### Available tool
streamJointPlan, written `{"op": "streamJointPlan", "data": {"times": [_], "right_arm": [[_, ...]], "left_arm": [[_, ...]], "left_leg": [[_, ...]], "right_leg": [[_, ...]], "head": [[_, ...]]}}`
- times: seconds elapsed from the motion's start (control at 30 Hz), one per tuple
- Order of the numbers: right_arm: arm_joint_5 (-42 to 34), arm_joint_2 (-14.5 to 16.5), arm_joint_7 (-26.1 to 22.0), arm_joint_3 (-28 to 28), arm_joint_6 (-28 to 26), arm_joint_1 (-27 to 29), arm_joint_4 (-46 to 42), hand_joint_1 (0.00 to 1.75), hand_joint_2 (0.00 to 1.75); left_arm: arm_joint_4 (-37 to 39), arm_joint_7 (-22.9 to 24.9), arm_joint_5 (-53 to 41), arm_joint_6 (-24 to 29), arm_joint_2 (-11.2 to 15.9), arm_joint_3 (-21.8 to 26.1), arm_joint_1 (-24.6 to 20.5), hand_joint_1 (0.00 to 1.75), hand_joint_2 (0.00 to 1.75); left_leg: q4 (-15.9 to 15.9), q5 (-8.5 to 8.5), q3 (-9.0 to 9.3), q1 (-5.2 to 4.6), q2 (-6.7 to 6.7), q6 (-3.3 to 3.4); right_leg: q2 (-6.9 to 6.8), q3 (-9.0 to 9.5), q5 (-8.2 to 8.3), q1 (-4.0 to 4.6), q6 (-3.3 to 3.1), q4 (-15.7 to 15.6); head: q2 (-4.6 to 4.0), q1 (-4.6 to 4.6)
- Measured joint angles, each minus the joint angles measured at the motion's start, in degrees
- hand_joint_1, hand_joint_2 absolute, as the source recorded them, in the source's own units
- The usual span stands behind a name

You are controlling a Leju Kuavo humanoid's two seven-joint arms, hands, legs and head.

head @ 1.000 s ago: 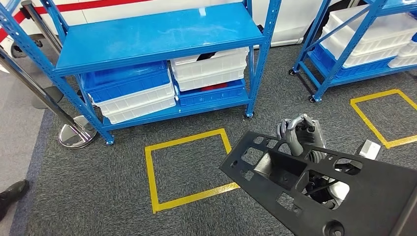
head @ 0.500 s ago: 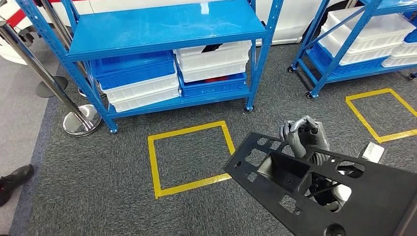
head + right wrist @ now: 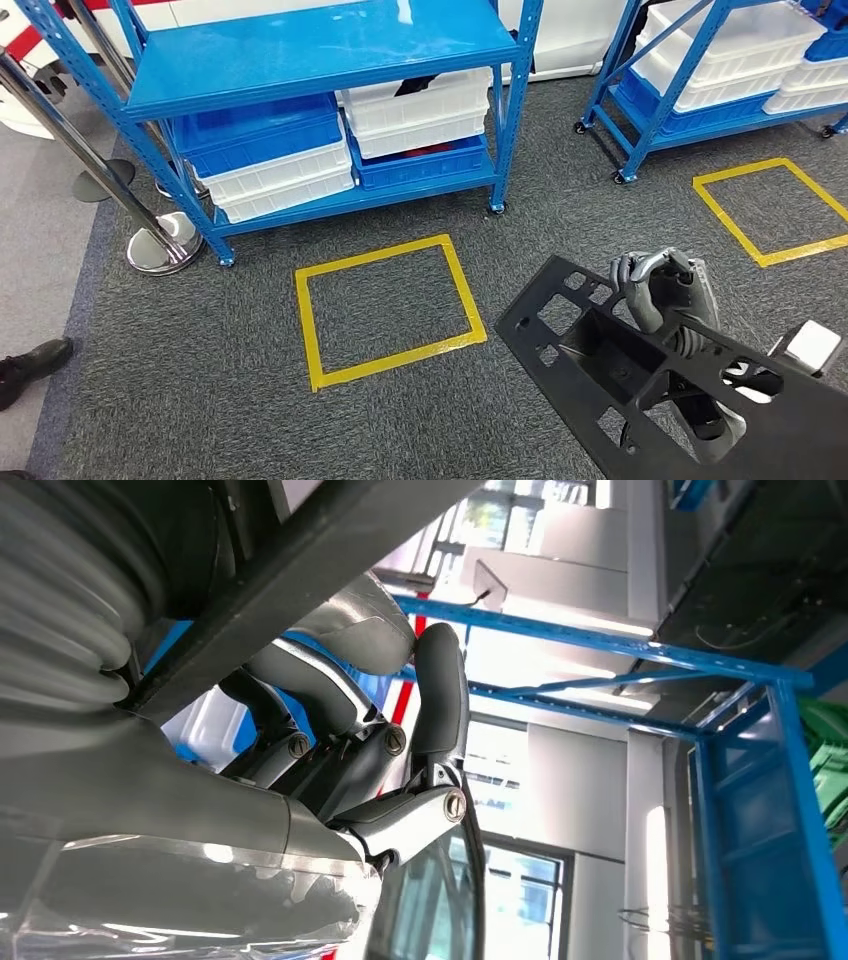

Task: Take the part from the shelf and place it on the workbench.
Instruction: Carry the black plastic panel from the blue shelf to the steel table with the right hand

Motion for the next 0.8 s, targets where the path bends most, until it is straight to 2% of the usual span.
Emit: {"op": "streamJointPlan", "data": {"times": [0.03, 0.07, 0.17, 0.23, 0.27, 0.33, 0.37, 0.4, 0.43, 0.5, 0.53, 0.57, 0.6, 0.63, 0.7, 0.77, 0.8], "right_arm": [[1.1, 0.0, -0.4, -0.4, -0.4, 0.7, -0.7, 1.66, 1.75], [2.2, 0.0, -0.9, -0.7, -1.0, 1.5, -1.5, 1.66, 1.75], [4.0, 0.1, -1.8, -1.3, -2.1, 2.9, -2.9, 1.66, 1.75], [4.1, 0.1, -1.9, -1.4, -2.2, 3.0, -3.1, 1.66, 1.75], [4.2, 0.1, -2.1, -1.6, -2.3, 3.2, -3.5, 1.66, 1.75], [5.2, 0.3, -2.9, -2.1, -3.5, 4.4, -5.4, 1.66, 1.75], [5.8, 0.4, -3.2, -2.3, -4.0, 5.1, -6.4, 1.66, 1.75], [6.4, 0.5, -3.4, -2.5, -4.6, 5.5, -7.3, 1.66, 1.75], [6.6, 0.5, -3.3, -2.5, -4.8, 5.6, -7.7, 1.66, 1.75], [6.7, 0.7, -3.1, -2.5, -5.4, 5.5, -8.1, 1.66, 1.75], [6.7, 0.7, -3.0, -2.5, -5.7, 5.6, -8.1, 1.66, 1.75], [6.6, 0.7, -3.0, -2.5, -5.9, 5.7, -8.2, 1.66, 1.75], [6.6, 0.7, -3.0, -2.5, -6.0, 5.9, -8.3, 1.66, 1.75], [6.5, 0.7, -3.0, -2.5, -6.1, 6.0, -8.4, 1.66, 1.75], [6.2, 0.7, -3.0, -2.6, -6.3, 6.0, -8.5, 1.66, 1.75], [6.0, 0.7, -3.0, -2.6, -6.1, 6.0, -8.7, 1.66, 1.75], [5.9, 0.8, -2.9, -2.6, -5.9, 6.0, -8.8, 1.66, 1.75]], "left_arm": [[0.0, -0.1, 0.2, 0.0, 0.1, 0.0, 0.0, 0.0, 1.75], [0.0, -0.3, 0.5, -0.1, 0.3, 0.1, 0.0, 0.0, 1.75], [0.0, -0.8, 1.0, -0.2, 0.7, 0.3, 0.0, 0.0, 1.75], [0.0, -0.9, 1.1, -0.2, 0.8, 0.3, 0.0, 0.0, 1.75], [0.0, -1.1, 1.2, -0.3, 0.9, 0.4, 0.0, 0.0, 1.75], [0.2, -2.0, 1.7, -0.4, 1.5, 0.6, -0.1, 0.0, 1.75], [0.3, -2.5, 1.9, -0.5, 1.8, 0.8, -0.1, 0.0, 1.75], [0.3, -2.9, 2.1, -0.5, 2.0, 0.9, -0.2, 0.0, 1.75], [0.3, -3.2, 2.1, -0.5, 2.1, 1.0, -0.4, 0.0, 1.75], [0.3, -3.8, 2.2, -0.7, 2.1, 1.0, -0.5, 0.0, 1.75], [0.3, -4.2, 2.1, -0.8, 2.1, 1.0, -0.5, 0.0, 1.75], [0.3, -4.4, 1.9, -0.9, 2.0, 1.0, -0.5, 0.0, 1.75], [0.3, -4.6, 1.7, -1.0, 2.0, 1.0, -0.5, 0.0, 1.75], [0.3, -4.7, 1.6, -1.0, 2.0, 1.0, -0.6, 0.0, 1.75], [0.3, -4.8, 1.4, -1.0, 2.0, 0.9, -0.8, 0.0, 1.75], [0.3, -4.8, 1.1, -1.0, 2.2, 0.9, -1.0, 0.0, 1.75], [0.3, -4.7, 0.9, -1.0, 2.2, 0.8, -1.1, 0.0, 1.75]], "left_leg": [[2.8, -1.04, -0.79, 0.02, 0.0, -0.05], [3.7, -0.96, -0.67, 0.02, -0.02, 0.02], [0.1, 1.77, 2.15, -0.04, -0.2, 0.48], [-1.5, 2.49, 3.06, -0.08, -0.35, 0.64], [-4.2, 3.39, 4.58, -0.15, -1.09, 1.07], [-10.9, 4.98, 8.29, -0.32, -2.9, 2.04], [-14.0, 5.68, 9.81, -0.21, -3.39, 2.5], [-15.4, 5.95, 10.34, -0.09, -3.04, 2.63], [-16.1, 6.4, 10.47, 0.05, -2.27, 2.79], [-16.8, 7.0, 10.31, 0.2, -0.74, 2.91], [-16.6, 7.08, 10.02, 0.22, -0.01, 2.94], [-16.4, 7.09, 9.7, 0.26, 0.74, 2.89], [-16.1, 7.05, 9.39, 0.33, 1.47, 2.81], [-15.7, 6.96, 9.09, 0.44, 2.17, 2.66], [-14.5, 6.49, 8.52, 0.7, 3.42, 1.94], [-13.2, 5.87, 8.01, 0.63, 4.28, 0.98], [-12.9, 5.72, 7.86, 0.5, 4.66, 0.58]], "right_leg": [[0.3, -0.3, 0.25, 0.07, -0.01, 0.0], [0.66, -0.57, 0.48, 0.15, 0.0, 0.1], [1.52, -0.95, 0.9, 0.38, 0.04, 0.1], [1.68, -0.97, 0.96, 0.43, 0.05, 0.1], [1.94, -0.99, 1.03, 0.47, 0.06, 0.1], [3.53, -1.47, 1.8, 0.09, 0.83, -0.1], [4.28, -1.73, 2.16, -0.02, 1.3, -0.1], [4.16, -2.14, 2.23, -0.12, 1.81, 0.1], [3.2, -2.73, 1.4, 0.01, 2.04, 1.1], [0.62, -5.26, -2.12, -0.02, 2.5, 6.5], [-0.01, -6.92, -4.12, -0.22, 2.79, 10.3], [-0.28, -8.21, -5.35, -0.48, 3.11, 13.5], [-0.46, -8.7, -5.58, -0.77, 3.44, 15.0], [-0.7, -8.04, -4.77, -1.04, 3.79, 14.4], [-2.42, -3.98, -1.93, -1.43, 4.49, 7.6], [-3.87, -1.09, -0.51, -1.35, 4.12, 2.1], [-3.99, -0.93, -0.61, -1.18, 3.59, 1.4]], "head": [[0.0, 0.0], [0.0, 0.0], [0.0, 0.0], [0.0, 0.0], [0.0, 0.0], [0.0, -0.02], [0.0, -0.02], [0.0, -0.02], [0.0, -0.01], [0.0, 0.0], [0.0, 0.0], [0.0, 0.0], [0.0, 0.0], [0.0, 0.0], [0.0, 0.0], [0.0, 0.0], [0.0, -0.01]]}}
